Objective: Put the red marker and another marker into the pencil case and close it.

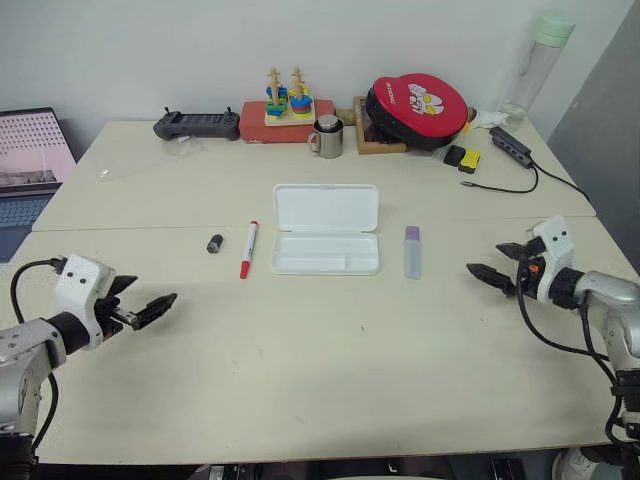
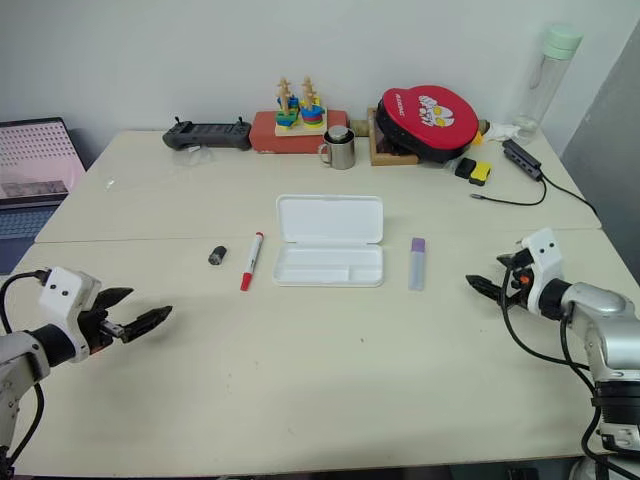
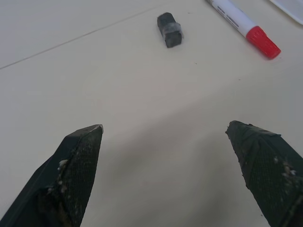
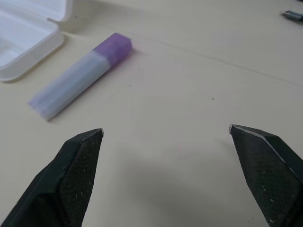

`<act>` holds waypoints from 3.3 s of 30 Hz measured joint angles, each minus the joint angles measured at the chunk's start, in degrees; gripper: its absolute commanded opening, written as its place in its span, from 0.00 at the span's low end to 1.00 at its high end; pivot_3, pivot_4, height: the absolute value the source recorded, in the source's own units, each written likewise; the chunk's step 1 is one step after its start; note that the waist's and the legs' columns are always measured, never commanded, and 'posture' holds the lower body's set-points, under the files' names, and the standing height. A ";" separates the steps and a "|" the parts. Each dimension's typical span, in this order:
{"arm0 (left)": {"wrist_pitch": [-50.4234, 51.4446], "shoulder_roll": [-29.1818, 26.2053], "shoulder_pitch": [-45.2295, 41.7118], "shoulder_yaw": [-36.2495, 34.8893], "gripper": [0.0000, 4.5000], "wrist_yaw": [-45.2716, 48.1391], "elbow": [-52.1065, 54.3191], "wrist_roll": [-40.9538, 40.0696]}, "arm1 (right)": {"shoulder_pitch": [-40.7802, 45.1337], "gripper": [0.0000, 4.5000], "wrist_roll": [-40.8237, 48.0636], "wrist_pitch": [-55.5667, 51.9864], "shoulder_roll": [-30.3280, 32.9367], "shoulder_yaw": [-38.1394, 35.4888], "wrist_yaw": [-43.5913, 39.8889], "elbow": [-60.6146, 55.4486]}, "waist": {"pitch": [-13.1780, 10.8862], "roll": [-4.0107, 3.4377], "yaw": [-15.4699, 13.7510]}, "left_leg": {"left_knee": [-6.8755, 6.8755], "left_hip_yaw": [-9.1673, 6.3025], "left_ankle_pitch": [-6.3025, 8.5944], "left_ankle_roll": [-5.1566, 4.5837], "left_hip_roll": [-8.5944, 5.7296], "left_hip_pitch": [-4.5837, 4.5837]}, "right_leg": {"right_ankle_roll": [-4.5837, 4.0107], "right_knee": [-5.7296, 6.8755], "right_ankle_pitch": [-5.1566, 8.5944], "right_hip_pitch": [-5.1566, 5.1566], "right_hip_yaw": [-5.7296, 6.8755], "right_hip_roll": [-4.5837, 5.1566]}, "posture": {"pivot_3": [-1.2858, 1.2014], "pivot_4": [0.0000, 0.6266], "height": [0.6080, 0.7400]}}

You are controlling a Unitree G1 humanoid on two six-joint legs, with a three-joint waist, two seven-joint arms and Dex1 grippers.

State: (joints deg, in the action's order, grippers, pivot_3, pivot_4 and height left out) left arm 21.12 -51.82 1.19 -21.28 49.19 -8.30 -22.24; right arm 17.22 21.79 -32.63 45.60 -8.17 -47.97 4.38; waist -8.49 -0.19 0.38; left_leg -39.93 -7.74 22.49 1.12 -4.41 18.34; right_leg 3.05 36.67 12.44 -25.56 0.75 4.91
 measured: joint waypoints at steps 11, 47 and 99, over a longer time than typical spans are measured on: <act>2.30 -0.58 0.43 1.61 1.00 1.45 0.27 1.28 | 0.01 1.00 -0.14 -1.77 1.51 0.16 -2.79 -0.83 | -0.06 0.05 -0.10 | 0.00 0.01 0.00 0.01 0.01 0.01 | 0.00 0.02 0.00 -0.03 -0.01 0.00 | 0.52 0.24 1.00; 14.67 11.74 -19.00 20.91 1.00 1.50 24.73 -7.63 | 30.85 1.00 -12.00 -0.76 -16.77 35.14 -16.69 6.51 | -0.17 0.16 0.87 | -0.21 0.03 -0.01 0.04 -0.05 0.49 | -0.01 0.17 -0.02 -0.56 0.08 0.04 | 0.52 0.24 1.00; 18.80 6.71 3.06 -0.36 1.00 -2.04 26.70 -11.37 | 17.98 0.33 -18.06 -3.19 -16.88 39.58 -19.47 -12.47 | -0.14 0.17 1.31 | -0.21 0.02 -0.01 0.05 -0.03 0.47 | -0.02 0.21 -0.02 -0.58 0.05 0.02 | 0.52 0.24 1.00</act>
State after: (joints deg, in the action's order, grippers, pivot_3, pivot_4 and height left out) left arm 39.92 -45.11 4.25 -21.64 47.15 18.40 -33.61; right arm 35.20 3.73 -35.83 28.72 31.41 -67.45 -8.08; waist -8.63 -0.02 1.69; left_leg -40.14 -7.72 22.48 1.16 -4.44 18.80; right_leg 3.03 36.88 12.42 -26.14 0.80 4.93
